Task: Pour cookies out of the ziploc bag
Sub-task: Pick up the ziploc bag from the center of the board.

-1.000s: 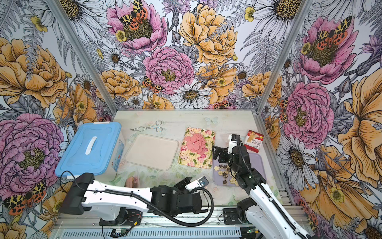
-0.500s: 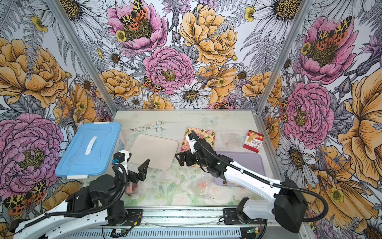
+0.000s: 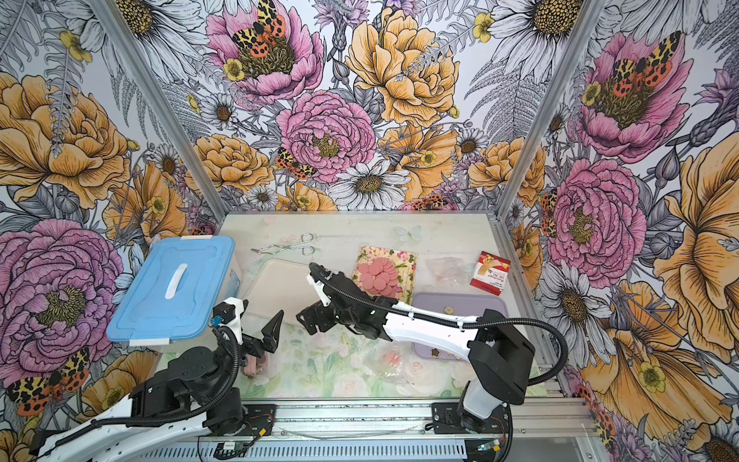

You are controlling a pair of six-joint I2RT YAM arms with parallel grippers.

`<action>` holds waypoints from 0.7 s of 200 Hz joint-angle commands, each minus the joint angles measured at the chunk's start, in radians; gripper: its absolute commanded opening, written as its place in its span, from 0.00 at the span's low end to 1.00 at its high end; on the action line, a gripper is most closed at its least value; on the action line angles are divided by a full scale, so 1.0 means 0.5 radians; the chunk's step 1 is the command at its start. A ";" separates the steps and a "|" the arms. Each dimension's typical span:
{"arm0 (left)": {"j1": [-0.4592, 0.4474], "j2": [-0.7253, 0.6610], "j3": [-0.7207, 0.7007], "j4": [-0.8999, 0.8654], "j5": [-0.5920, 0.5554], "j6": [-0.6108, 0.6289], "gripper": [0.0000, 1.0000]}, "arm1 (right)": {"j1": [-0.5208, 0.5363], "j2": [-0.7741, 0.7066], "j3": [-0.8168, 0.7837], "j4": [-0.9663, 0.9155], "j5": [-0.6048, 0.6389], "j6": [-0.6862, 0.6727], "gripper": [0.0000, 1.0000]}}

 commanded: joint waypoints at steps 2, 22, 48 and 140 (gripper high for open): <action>-0.015 0.011 -0.015 0.002 -0.156 0.031 0.99 | 0.139 0.094 -0.030 0.263 0.063 -0.037 0.91; 0.037 -0.083 -0.033 0.003 -0.180 0.034 0.99 | 0.205 0.226 -0.011 0.402 0.025 0.030 0.90; 0.096 -0.247 -0.070 0.010 -0.134 0.045 0.99 | 0.265 0.402 0.158 0.368 -0.010 0.068 0.87; 0.168 -0.384 -0.127 0.069 -0.367 0.027 0.99 | 0.334 0.493 0.309 0.360 -0.015 0.086 0.74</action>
